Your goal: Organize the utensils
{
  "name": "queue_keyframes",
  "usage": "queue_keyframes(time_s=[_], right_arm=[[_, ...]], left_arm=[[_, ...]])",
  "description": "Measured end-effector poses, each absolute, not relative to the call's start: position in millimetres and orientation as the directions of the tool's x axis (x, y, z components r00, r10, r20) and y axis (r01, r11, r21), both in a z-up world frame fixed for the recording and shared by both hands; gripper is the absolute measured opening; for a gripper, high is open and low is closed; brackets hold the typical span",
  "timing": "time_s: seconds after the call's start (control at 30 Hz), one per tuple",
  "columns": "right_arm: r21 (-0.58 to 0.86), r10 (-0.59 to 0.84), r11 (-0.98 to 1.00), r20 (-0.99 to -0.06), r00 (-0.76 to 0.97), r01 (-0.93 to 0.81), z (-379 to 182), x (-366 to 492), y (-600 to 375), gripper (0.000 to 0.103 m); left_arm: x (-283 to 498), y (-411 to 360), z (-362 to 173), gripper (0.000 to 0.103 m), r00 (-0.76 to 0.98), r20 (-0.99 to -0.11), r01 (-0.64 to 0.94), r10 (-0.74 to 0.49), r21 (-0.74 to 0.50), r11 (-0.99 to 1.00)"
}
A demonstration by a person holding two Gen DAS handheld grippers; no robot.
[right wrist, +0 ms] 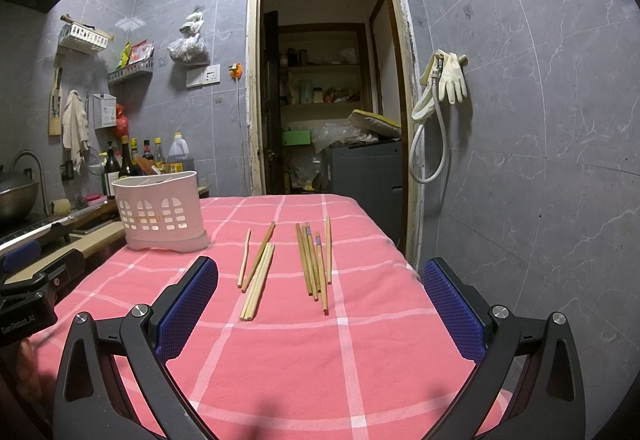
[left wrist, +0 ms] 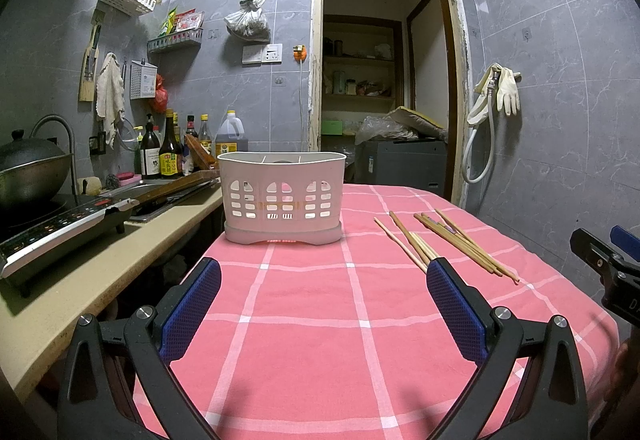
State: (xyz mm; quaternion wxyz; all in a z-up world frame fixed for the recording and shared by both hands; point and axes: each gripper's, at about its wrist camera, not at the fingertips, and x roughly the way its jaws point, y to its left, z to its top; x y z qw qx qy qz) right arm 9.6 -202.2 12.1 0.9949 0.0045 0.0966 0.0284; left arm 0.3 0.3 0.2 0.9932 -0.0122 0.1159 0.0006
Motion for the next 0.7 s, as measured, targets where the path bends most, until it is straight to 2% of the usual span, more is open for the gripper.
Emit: queue_keyframes(time_s=[0.4,0.7], right_arm=[[0.008,0.059,0.998,-0.187,0.981,-0.058,15,11,-203,0.103],[-0.010,0.064,0.998,-0.131,0.989,-0.066,45,34,-207,0.103]], left_arm=[[4,3,-6,0.101,0.975,-0.224,-0.013,0.007,-0.024,1.000],[27,4,26,0.101,0.981,-0.191,-0.023,0.018,-0.023,0.999]])
